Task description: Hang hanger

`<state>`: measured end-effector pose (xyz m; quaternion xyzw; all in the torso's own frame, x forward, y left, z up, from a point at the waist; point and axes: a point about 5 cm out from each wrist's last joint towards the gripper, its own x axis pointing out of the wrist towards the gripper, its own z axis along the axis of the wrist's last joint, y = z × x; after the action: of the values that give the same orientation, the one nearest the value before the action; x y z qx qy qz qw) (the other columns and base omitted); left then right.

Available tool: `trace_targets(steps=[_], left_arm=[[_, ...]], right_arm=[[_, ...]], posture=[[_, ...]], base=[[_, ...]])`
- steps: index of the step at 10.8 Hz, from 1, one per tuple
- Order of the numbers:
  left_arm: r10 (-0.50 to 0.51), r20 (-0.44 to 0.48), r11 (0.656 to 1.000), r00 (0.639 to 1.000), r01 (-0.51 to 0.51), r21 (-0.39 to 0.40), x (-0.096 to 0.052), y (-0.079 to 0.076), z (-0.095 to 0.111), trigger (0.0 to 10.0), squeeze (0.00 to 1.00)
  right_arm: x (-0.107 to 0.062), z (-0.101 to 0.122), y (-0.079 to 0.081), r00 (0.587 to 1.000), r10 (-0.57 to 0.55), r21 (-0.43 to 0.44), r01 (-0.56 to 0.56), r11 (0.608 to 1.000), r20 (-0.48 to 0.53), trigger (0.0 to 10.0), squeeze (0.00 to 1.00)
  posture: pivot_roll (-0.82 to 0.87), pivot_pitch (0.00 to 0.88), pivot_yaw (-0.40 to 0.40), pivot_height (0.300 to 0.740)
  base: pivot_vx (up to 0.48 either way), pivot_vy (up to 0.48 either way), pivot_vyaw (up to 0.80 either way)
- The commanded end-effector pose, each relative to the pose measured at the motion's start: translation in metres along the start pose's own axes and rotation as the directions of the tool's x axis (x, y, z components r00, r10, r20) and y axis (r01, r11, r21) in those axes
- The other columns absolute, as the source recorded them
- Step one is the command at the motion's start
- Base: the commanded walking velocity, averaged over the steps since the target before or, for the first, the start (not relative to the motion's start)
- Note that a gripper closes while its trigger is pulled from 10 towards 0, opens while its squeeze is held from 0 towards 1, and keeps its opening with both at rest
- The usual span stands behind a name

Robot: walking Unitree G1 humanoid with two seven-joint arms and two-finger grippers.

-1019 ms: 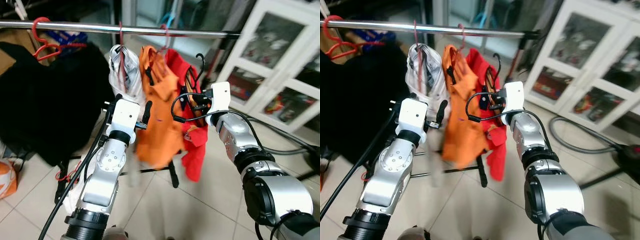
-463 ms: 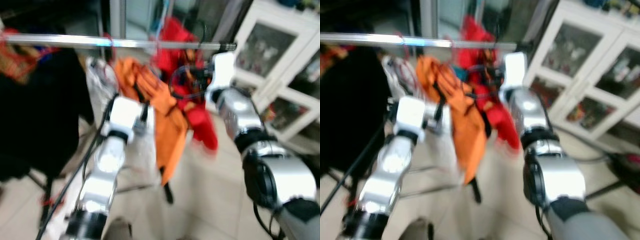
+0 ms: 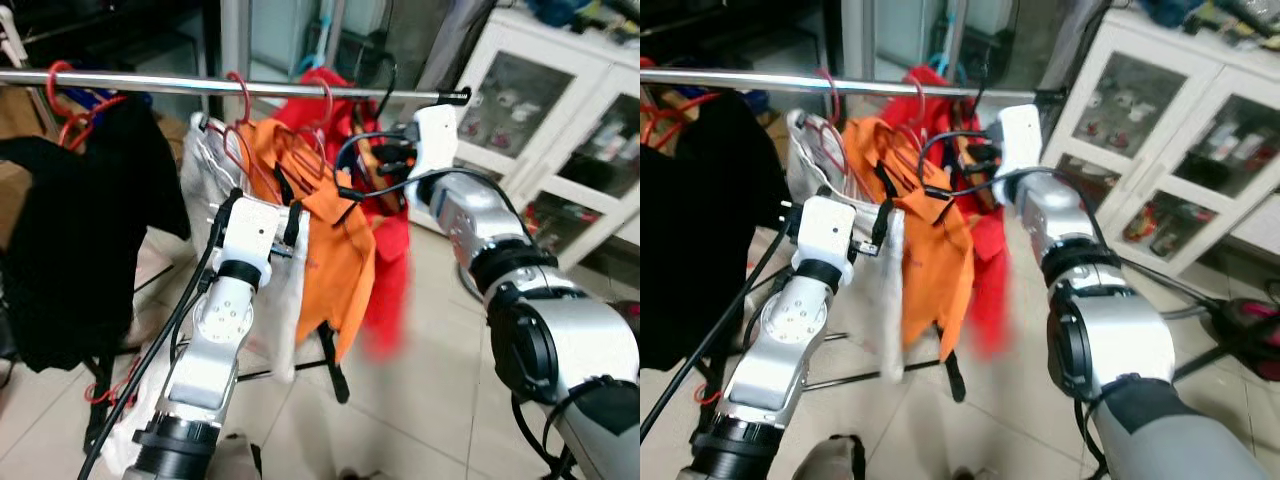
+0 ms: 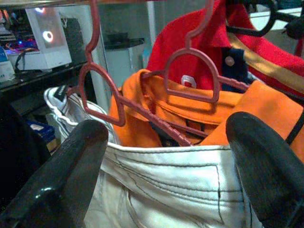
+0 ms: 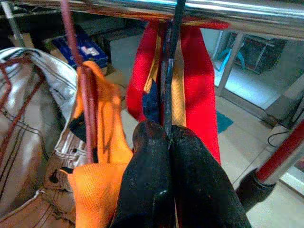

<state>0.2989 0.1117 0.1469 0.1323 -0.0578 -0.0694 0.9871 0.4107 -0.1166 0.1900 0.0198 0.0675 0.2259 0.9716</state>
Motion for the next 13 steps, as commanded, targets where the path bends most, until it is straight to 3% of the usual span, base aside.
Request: trace_targets(steps=[1, 3, 6, 7, 13], left_arm=[[-0.012, 0.002, 1.0, 1.0, 0.012, -0.014, 0.001, -0.005, 0.001, 10.0, 0.0], [-0.01, -0.003, 1.0, 1.0, 0.01, -0.017, 0.0, -0.004, 0.0, 10.0, 0.0], [-0.018, -0.014, 0.999, 1.0, 0.017, -0.029, 0.0, -0.005, -0.001, 10.0, 0.0], [-0.02, -0.017, 0.999, 1.0, 0.02, -0.03, 0.0, -0.005, -0.001, 10.0, 0.0], [-0.033, -0.023, 0.999, 0.999, 0.032, -0.03, -0.001, -0.007, -0.003, 10.0, 0.0]], right_arm=[[0.003, 0.015, 0.004, 0.999, 0.031, -0.024, -0.031, 0.999, 0.02, 0.0, 0.0], [0.005, 0.012, 0.006, 0.999, 0.023, 0.01, -0.023, 1.0, -0.023, 0.0, 0.0], [0.004, -0.016, 0.012, 0.992, 0.029, 0.132, -0.013, 0.991, -0.123, 0.0, 0.0], [0.003, -0.023, 0.012, 0.99, 0.018, 0.125, 0.0, 0.992, -0.142, 0.0, 0.0], [0.002, -0.008, 0.001, 0.996, -0.074, 0.041, 0.076, 0.996, -0.058, 0.0, 0.0]], posture=[[0.21, 0.044, -0.162, 0.74], [0.21, 0.046, -0.164, 0.74], [0.22, 0.049, -0.163, 0.74], [0.22, 0.05, -0.162, 0.74], [0.22, 0.043, -0.158, 0.74]], base=[[0.0, 0.0, 0.0], [0.0, 0.0, 0.0], [0.0, 0.0, 0.0], [0.0, 0.0, 0.0], [0.0, 0.0, 0.0]])
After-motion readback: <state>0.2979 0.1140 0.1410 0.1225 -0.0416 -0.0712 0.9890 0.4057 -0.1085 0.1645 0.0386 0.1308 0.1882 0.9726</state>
